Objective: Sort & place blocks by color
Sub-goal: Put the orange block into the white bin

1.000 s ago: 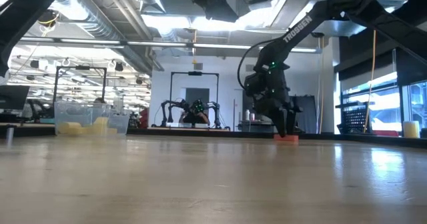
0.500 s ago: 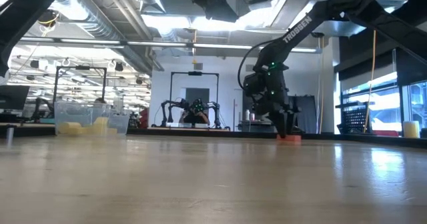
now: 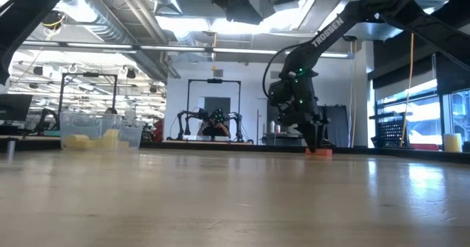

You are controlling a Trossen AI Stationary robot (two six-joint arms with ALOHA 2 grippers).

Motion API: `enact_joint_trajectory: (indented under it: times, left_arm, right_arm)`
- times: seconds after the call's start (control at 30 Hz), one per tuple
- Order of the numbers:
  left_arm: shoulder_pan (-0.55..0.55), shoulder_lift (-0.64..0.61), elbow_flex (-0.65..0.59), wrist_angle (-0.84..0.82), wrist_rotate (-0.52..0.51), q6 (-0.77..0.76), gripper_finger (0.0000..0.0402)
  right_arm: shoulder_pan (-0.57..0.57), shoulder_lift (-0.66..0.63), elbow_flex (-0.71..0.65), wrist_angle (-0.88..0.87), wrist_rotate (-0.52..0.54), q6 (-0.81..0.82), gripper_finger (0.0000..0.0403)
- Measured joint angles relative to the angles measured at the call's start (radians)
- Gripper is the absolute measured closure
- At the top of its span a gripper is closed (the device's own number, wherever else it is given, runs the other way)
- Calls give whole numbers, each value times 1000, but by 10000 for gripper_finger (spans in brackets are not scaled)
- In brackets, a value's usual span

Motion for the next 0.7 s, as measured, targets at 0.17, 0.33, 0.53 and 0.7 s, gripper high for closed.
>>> enact_joint_trajectory:
  times: [0.17,0.33,0.53,0.7]
  left_arm:
    - [0,0,0,0,0,2,231]
    - [0,0,0,-3,0,26,231]
    - [0,0,0,-16,0,27,231]
    - [8,1,0,-68,-1,27,231]
  right_arm:
    - [0,0,53,-82,-7,-6,286]
    - [0,0,130,-204,-6,-32,286]
    - [9,-4,205,-368,-1,-57,286]
    - [22,-51,207,-386,-4,-57,286]
